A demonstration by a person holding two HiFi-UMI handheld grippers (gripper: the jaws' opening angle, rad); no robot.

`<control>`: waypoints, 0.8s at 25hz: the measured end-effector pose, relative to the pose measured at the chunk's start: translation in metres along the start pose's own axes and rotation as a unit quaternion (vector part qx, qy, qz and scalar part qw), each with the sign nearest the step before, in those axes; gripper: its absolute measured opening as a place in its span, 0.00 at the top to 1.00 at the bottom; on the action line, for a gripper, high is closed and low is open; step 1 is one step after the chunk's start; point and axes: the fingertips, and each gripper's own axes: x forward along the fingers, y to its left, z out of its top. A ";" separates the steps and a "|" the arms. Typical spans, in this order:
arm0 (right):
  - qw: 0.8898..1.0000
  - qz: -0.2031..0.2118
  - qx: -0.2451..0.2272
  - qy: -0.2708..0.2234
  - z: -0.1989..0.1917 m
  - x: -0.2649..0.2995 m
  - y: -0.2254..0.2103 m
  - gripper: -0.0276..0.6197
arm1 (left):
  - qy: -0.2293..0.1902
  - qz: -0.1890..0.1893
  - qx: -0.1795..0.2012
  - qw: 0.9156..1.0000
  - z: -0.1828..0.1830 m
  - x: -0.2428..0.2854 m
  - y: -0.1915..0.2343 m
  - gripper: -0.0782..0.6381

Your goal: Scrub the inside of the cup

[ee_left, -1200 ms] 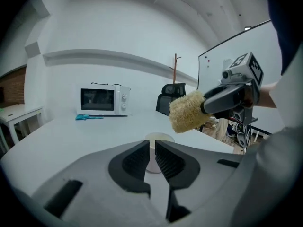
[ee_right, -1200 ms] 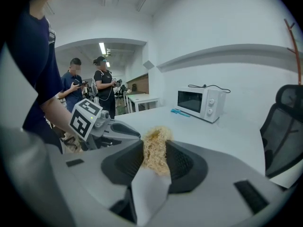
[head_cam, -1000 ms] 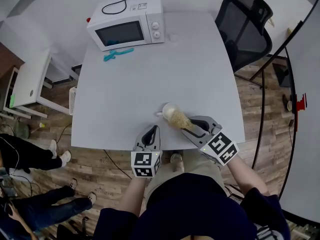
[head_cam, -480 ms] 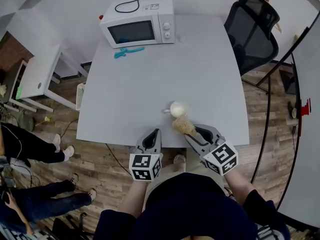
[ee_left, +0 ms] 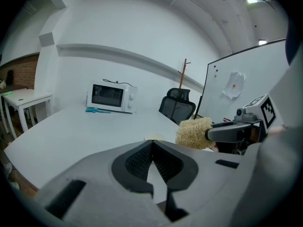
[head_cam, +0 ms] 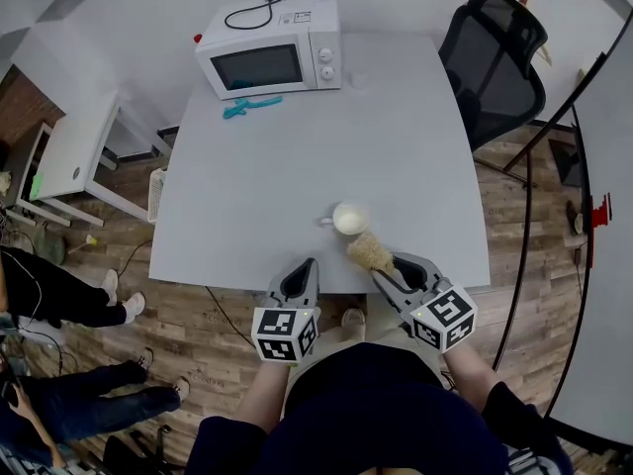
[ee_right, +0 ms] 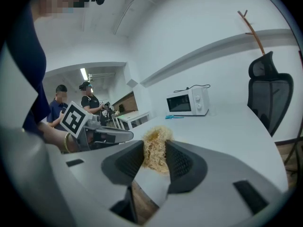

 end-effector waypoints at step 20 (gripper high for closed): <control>1.000 -0.019 0.017 -0.012 0.007 -0.004 -0.020 0.73 | 0.007 0.000 -0.010 1.000 -0.001 0.016 0.002 0.87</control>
